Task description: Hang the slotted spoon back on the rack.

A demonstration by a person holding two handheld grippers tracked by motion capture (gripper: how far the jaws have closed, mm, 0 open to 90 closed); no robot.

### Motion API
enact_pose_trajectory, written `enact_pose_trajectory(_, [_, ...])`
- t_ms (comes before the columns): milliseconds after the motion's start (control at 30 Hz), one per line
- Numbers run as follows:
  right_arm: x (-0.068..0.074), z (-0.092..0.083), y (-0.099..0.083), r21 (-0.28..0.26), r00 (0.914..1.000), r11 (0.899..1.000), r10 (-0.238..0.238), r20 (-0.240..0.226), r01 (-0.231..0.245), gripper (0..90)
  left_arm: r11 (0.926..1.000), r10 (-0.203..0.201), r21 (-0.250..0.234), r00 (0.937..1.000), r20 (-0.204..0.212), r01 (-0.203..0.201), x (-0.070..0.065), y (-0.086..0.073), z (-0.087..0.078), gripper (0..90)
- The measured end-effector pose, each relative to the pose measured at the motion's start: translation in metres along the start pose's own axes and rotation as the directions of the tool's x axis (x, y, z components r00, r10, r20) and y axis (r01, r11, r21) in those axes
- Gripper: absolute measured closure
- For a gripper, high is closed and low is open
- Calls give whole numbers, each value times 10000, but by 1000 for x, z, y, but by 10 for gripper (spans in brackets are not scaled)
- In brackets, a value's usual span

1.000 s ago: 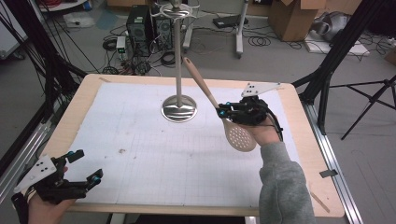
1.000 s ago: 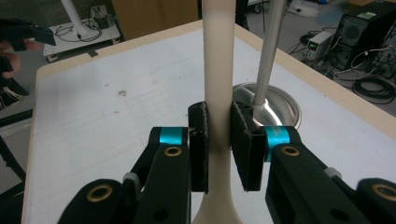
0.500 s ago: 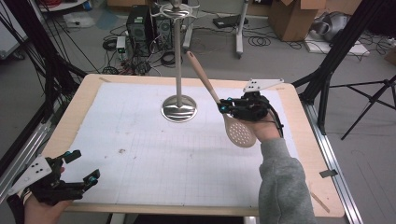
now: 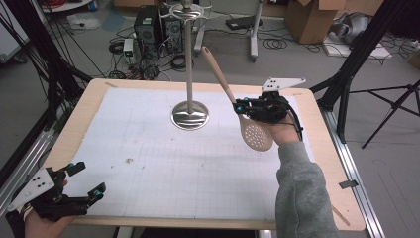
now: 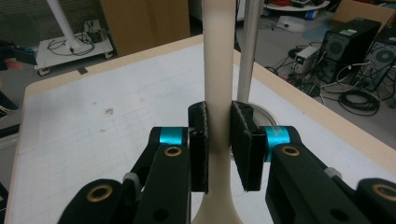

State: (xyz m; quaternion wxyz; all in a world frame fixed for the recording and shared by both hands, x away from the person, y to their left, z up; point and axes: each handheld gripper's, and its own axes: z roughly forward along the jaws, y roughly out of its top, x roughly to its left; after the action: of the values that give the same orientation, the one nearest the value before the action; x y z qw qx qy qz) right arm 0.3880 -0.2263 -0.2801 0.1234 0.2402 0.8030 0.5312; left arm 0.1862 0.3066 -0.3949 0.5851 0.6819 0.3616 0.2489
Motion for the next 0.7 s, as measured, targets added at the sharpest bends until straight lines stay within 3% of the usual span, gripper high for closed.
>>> enact_pose_trajectory(700, [-6, -7, 14, -114, 9997, 9999, -95, 203, 98, 781, 10000, -22, 43, 10000, 6, 22, -1, -2, -1, 18])
